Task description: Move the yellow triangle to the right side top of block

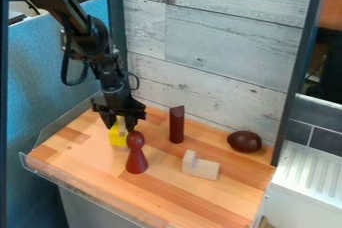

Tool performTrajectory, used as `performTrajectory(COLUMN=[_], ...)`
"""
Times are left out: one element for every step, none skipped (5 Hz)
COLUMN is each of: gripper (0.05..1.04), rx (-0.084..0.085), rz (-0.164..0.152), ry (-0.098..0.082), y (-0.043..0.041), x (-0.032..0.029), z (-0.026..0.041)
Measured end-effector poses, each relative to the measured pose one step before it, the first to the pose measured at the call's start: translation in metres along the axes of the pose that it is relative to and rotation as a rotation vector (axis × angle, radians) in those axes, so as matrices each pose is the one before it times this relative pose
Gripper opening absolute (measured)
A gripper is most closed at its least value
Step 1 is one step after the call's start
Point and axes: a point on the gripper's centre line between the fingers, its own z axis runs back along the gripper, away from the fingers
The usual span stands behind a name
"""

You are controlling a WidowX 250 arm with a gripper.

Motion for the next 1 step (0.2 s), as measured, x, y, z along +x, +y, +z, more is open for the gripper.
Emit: performTrajectory(gripper=[0.967], rx=[-0.0050], rz=[0.0022], ry=[0.0047], y=[-0.00093], x=[-0.00137], z=[-0.00042])
